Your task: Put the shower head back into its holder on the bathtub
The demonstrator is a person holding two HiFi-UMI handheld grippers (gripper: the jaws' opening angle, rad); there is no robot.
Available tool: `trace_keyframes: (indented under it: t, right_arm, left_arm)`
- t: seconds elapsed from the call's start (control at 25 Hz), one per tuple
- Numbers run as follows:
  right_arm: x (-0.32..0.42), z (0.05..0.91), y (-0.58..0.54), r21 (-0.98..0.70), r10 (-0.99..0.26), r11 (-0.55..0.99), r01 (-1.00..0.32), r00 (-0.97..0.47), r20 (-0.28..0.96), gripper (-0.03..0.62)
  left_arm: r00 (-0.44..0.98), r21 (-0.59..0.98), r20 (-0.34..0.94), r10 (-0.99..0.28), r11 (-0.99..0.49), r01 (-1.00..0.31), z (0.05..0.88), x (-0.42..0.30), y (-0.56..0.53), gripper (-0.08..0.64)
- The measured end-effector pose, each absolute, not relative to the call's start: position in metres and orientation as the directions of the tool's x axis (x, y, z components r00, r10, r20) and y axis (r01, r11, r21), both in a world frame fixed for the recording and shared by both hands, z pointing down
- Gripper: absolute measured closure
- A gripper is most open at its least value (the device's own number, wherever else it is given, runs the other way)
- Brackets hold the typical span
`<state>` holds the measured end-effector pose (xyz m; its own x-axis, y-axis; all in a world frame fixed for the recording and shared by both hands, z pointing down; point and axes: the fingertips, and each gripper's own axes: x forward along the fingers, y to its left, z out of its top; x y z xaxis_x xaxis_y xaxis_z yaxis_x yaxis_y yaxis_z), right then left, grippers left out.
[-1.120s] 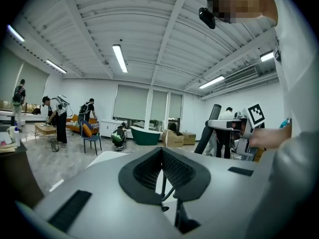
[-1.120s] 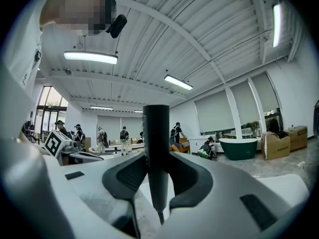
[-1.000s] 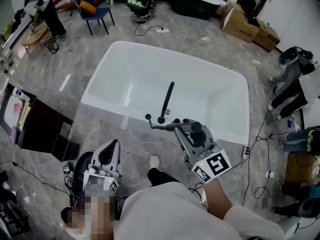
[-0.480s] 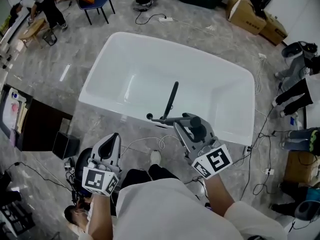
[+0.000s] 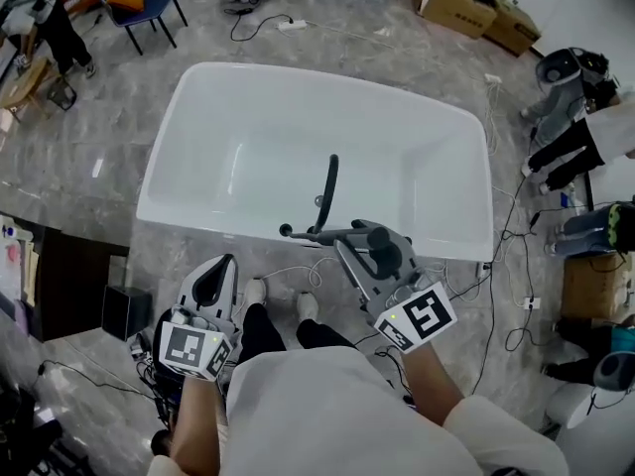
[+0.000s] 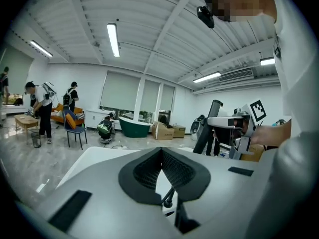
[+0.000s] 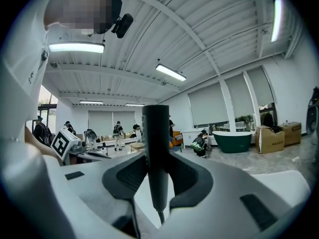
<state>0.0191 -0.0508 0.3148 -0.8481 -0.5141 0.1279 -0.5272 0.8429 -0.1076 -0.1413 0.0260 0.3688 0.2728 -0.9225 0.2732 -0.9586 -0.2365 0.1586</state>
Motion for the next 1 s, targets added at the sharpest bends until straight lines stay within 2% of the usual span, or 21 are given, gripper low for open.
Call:
trace_keyframes:
  t: [0.48,1.0]
  right_arm:
    - [-0.013,0.337,-0.056,-0.097,-0.631,0.751,-0.654,-0.752,0.188,0.449]
    - [-0.024,0.384,-0.082,-0.097,-0.642,0.720,-0.687,-0.712,0.285,0.449]
  left_arm:
    - [0.464,0.174,0.286,-0.838,-0.430,-0.886,0.378,-0.166,-0.025,0.549]
    - [0.529,0.226,0.328,-0.783,-0.479,-0.848,0.412,-0.163,-0.053,0.549]
